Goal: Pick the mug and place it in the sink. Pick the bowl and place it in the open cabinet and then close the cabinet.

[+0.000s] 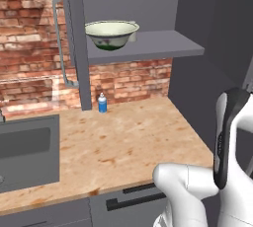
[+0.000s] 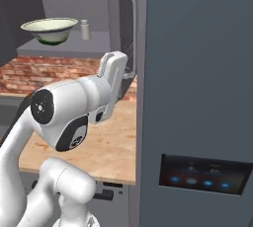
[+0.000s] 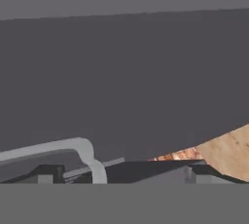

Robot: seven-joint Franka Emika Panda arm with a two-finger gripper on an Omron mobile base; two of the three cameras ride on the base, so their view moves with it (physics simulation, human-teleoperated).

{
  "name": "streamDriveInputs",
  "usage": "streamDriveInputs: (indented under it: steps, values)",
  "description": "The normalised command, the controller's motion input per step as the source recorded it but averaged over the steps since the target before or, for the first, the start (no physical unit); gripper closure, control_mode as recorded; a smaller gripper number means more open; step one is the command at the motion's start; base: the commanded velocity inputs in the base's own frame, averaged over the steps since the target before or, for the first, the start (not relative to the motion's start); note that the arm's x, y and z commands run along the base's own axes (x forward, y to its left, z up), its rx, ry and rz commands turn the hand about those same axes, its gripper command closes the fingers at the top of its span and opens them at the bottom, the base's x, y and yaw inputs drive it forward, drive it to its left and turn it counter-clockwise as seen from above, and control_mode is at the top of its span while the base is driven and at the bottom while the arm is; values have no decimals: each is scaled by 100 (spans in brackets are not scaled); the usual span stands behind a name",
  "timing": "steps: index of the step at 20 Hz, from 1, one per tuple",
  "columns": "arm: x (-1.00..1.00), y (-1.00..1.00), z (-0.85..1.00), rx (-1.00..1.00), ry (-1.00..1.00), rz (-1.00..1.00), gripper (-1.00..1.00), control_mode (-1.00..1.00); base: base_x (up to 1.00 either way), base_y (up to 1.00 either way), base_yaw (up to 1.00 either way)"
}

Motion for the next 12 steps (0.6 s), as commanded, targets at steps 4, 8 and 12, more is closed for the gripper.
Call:
streamDriveInputs:
  steps: [4, 8, 12]
  values:
    - [63, 75, -33, 0, 0, 6, -100, -100, 0, 0, 0]
    - [70, 74, -22, 0, 0, 5, -100, -100, 0, 0, 0]
    - [52, 30, 2, 0, 0, 5, -100, -100, 0, 0, 0]
